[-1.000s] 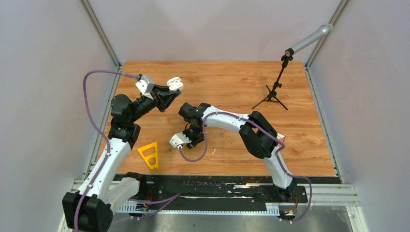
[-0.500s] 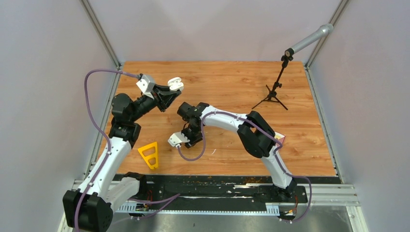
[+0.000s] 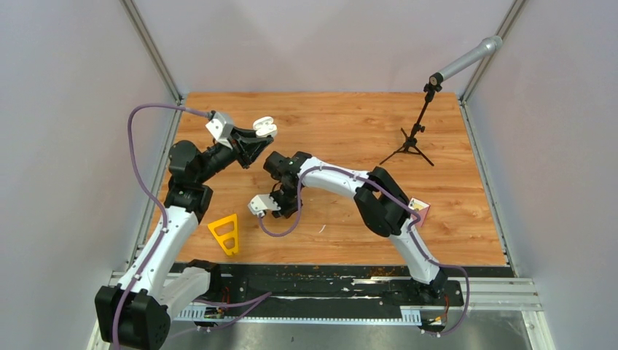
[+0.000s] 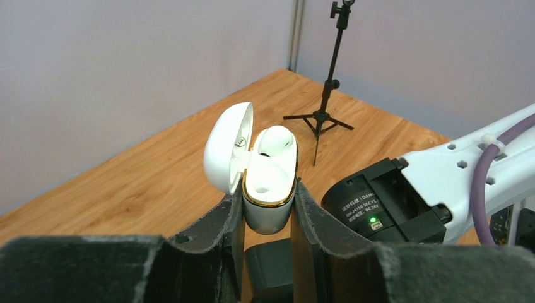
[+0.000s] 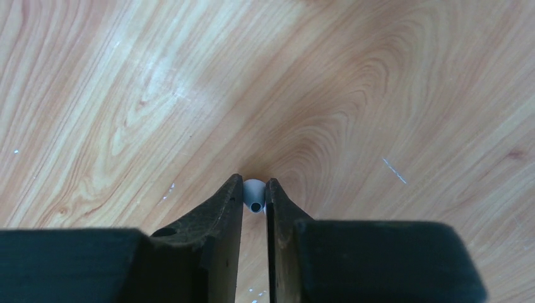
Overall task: Insert the wireless bluetooth earbuds into the charging case
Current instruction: Pick up the left earbud from the center of the board.
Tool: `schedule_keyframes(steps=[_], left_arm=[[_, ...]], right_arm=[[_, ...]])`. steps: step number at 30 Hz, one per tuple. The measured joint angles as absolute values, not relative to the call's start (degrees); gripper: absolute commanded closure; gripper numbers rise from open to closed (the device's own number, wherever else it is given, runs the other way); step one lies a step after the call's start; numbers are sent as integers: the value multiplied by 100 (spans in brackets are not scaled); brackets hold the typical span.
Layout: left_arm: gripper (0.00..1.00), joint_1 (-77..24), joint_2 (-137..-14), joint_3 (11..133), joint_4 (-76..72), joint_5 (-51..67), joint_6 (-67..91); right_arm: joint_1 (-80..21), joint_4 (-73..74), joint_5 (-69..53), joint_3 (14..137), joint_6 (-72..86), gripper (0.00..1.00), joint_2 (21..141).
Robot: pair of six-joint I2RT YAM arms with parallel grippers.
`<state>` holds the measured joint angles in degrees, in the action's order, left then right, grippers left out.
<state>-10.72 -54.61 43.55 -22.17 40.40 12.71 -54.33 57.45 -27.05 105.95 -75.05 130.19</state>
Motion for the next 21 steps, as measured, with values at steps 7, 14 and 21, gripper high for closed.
schedule_keyframes(steps=[7,14,21], left_arm=[[100,-1072,-5533,4355,-2213,4053,1240],[100,-1072,-5885,4598,-2104,4132,1020],[100,-1072,-6322,5050,-2060,4206,845]], right_arm=[[-5280,6075,-2906,11002,-6525,90,13172],[-4836,6084,-3730,11067,-5234,90,13087],[-4241,6058,-4613,11069,-4042,90,12293]])
